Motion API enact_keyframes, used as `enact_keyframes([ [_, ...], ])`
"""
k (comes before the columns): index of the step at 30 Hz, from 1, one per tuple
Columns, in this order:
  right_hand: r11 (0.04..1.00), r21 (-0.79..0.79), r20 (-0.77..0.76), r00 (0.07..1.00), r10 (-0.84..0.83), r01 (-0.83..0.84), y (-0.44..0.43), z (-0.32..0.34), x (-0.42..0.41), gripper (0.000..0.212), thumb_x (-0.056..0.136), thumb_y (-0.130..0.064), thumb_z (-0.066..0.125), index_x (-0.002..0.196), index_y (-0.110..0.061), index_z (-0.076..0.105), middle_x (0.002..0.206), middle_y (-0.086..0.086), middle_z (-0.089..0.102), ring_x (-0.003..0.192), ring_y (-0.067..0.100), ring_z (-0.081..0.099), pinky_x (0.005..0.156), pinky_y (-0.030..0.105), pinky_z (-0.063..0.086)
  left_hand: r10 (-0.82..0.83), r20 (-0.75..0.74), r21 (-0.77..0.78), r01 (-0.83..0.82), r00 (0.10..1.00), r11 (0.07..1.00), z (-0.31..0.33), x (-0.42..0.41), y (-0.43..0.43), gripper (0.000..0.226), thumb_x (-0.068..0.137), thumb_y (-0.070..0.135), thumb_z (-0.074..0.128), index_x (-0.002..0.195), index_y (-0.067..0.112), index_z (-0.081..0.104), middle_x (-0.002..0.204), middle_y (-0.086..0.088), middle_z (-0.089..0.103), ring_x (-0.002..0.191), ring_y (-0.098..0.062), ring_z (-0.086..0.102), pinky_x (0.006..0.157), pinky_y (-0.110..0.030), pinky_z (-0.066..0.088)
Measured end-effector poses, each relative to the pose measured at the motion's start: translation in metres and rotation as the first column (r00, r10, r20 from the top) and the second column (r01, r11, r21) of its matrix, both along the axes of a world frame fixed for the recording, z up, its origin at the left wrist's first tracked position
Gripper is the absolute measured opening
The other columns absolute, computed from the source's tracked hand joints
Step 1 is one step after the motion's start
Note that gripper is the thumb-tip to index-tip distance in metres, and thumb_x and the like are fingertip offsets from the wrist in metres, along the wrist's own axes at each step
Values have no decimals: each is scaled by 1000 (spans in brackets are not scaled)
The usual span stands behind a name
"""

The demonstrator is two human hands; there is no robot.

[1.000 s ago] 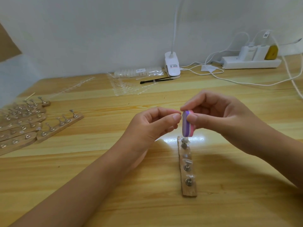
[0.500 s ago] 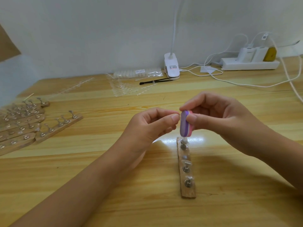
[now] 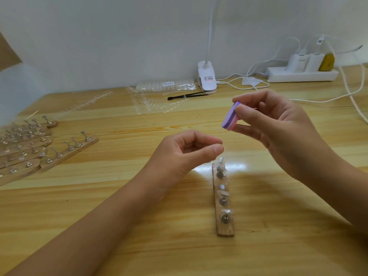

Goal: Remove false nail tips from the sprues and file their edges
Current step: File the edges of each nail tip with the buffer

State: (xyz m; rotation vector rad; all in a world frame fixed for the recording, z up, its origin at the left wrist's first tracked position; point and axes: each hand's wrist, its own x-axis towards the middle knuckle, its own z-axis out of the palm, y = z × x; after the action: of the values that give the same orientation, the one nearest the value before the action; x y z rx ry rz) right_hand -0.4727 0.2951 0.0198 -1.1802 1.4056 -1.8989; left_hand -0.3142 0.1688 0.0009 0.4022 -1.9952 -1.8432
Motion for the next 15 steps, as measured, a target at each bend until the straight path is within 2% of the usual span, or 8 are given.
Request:
enact_keyframes([
  [3,1000,6,35,999,2,-2,2,1,-6,23,81,-20,68,102,-11,66,82,-5,69,82,11,71,78,25,57,1,-61,42,2,998,999,3,1,-3,27,76,33,76,100,21,74,89,-1,75,84,-11,71,78,-18,54],
  [7,999,30,86,996,27,-30,1,-1,-11,24,81,-19,67,103,-12,66,79,-5,68,81,10,70,77,25,57,1,-135,87,10,991,996,4,2,-7,16,80,28,70,93,21,64,85,-3,75,88,-19,73,77,-20,55],
  [11,988,47,64,988,143,-146,2,-4,-12,26,86,-16,69,112,-19,69,91,-4,66,89,10,68,80,25,56,-19,-118,-3,19,993,1000,6,3,-9,21,81,29,67,97,18,61,87,-5,77,85,-17,74,75,-19,55],
  [15,978,69,14,981,195,-195,2,-6,-10,30,85,-10,59,108,-24,74,99,-1,69,95,12,67,81,24,55,-21,-111,-77,12,994,997,9,5,-13,20,82,27,64,96,14,61,85,-3,77,79,-12,72,72,-20,55],
])
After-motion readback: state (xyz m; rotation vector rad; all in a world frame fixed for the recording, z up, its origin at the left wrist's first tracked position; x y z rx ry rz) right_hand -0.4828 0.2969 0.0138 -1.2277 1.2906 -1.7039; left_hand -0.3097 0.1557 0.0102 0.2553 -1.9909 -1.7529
